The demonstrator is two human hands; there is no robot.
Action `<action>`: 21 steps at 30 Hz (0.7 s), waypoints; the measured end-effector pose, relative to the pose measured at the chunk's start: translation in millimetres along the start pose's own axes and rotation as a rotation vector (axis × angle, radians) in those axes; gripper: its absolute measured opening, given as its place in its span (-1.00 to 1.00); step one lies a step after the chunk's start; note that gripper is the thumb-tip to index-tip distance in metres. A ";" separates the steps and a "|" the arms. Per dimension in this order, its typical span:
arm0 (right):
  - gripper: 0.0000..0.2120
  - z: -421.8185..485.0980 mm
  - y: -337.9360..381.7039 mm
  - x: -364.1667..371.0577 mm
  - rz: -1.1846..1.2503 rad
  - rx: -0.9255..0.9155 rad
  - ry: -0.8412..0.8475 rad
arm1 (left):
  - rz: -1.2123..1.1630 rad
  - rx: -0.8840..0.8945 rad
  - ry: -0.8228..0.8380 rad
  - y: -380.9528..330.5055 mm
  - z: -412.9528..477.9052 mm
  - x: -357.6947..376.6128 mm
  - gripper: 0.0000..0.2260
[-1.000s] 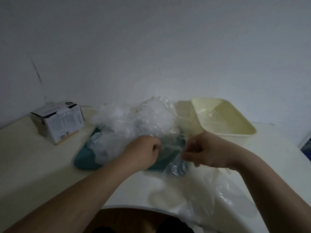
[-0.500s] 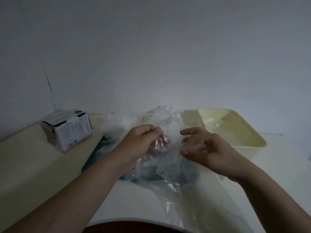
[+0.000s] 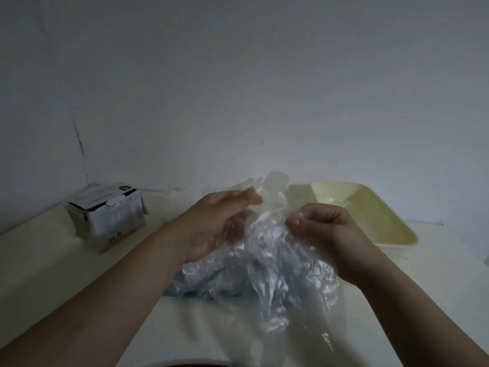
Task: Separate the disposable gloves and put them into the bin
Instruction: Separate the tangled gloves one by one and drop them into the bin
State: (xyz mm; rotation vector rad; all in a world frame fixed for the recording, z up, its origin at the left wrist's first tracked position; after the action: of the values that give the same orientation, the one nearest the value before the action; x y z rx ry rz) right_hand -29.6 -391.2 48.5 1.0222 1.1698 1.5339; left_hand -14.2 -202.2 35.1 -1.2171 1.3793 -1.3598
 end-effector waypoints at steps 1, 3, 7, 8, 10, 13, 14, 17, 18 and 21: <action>-0.88 1.9 1.9 -7.2 0.013 -0.030 -0.070 | -0.045 -0.042 0.061 7.4 1.5 0.5 -0.41; -0.84 3.9 4.5 -16.5 0.055 -0.076 -0.175 | -0.071 -0.067 0.165 17.9 -0.3 7.9 -0.43; -0.77 4.3 2.6 -21.7 0.078 -0.061 -0.221 | -0.215 0.023 0.030 12.1 4.7 2.9 -0.92; -0.76 4.0 2.9 -22.2 0.022 -0.062 -0.201 | -0.277 0.051 0.007 5.3 5.8 0.9 -0.95; -0.81 3.1 4.7 -23.8 -0.145 -0.062 -0.140 | -0.353 0.077 0.000 -9.4 7.2 -1.7 -0.93; -0.80 1.6 4.1 -28.3 -0.292 -0.010 -0.053 | -0.347 0.107 -0.006 -25.0 11.0 -3.3 -0.82; -0.82 1.9 5.4 -29.3 -0.338 0.002 -0.031 | -0.320 0.133 -0.023 -30.7 13.2 -3.9 -0.85; -0.87 4.5 18.8 -30.1 -0.437 -0.015 -0.010 | -0.106 0.222 -0.155 -47.5 19.0 -9.3 -0.94; -0.86 6.6 26.0 -34.2 -0.450 -0.033 -0.033 | -0.018 0.257 -0.214 -54.6 19.3 -8.7 -0.93; -0.83 17.9 49.4 -49.9 -0.493 -0.043 -0.107 | 0.175 0.323 -0.248 -72.0 27.1 -0.7 -0.90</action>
State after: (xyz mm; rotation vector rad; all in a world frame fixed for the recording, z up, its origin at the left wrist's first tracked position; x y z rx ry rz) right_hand -10.0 -441.9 96.4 0.7081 1.1988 1.0959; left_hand 18.5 -202.8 104.8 -0.9871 1.0215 -1.2081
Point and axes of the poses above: each hand's wrist, its own z-axis towards the middle knuckle, its own x-axis out of the palm, y = z × x, the point moved 9 cm from there along z, towards the middle knuckle, and after that the axes turned 5 degrees about -y, right-handed, at the moved point
